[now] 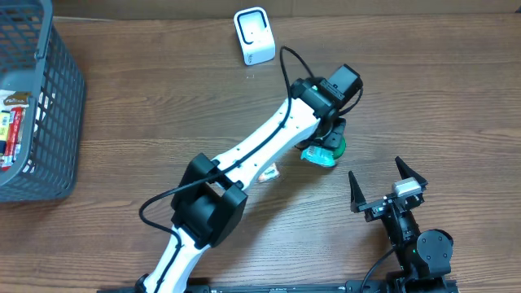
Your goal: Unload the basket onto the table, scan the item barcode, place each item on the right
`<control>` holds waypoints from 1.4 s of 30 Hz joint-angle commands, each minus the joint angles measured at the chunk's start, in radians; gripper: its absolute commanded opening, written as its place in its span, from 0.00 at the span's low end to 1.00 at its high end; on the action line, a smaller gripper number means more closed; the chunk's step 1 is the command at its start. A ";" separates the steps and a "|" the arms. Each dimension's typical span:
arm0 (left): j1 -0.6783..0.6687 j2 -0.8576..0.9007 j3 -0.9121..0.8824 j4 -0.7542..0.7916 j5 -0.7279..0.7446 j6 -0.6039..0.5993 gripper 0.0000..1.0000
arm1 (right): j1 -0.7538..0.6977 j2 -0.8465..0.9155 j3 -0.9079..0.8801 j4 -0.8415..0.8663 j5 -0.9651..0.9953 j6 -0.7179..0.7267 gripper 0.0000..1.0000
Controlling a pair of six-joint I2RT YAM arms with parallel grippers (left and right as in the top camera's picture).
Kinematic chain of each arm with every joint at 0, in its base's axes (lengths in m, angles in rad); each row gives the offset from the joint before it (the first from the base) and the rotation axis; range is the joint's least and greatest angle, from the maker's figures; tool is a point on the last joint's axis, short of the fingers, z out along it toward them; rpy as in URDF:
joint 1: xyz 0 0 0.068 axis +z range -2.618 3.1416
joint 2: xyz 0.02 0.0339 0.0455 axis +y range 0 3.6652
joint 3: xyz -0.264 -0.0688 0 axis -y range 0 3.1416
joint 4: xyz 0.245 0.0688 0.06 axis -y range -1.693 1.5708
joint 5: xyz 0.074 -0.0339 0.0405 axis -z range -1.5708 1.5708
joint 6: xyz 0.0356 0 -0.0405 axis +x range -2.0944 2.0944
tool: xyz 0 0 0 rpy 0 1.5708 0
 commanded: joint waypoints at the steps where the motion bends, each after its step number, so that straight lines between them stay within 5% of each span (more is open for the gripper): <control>1: 0.037 -0.074 0.035 -0.074 -0.101 -0.106 0.42 | 0.002 -0.007 -0.011 0.003 -0.008 -0.001 1.00; 12: 0.037 -0.071 -0.042 -0.147 -0.174 -0.251 0.47 | 0.002 -0.007 -0.011 0.004 -0.008 -0.001 1.00; 20: 0.008 -0.071 -0.184 -0.033 -0.152 -0.299 0.45 | 0.002 -0.007 -0.011 0.004 -0.008 -0.001 1.00; 31: 0.111 -0.113 -0.104 -0.135 -0.156 -0.256 0.47 | 0.002 -0.007 -0.011 0.004 -0.008 -0.001 1.00; 34: 0.170 -0.149 -0.103 -0.176 -0.158 -0.196 0.34 | 0.002 -0.007 -0.011 0.004 -0.008 -0.001 1.00; 35: 0.188 -0.166 -0.103 -0.180 -0.169 -0.156 0.17 | 0.002 -0.007 -0.011 0.004 -0.008 -0.001 1.00; 36: 0.208 -0.190 -0.103 -0.182 -0.194 -0.119 0.14 | 0.002 -0.007 -0.011 0.004 -0.008 -0.001 1.00; 42: 0.341 -0.410 -0.103 -0.182 -0.436 -0.066 0.26 | 0.002 -0.007 -0.011 0.004 -0.008 -0.001 1.00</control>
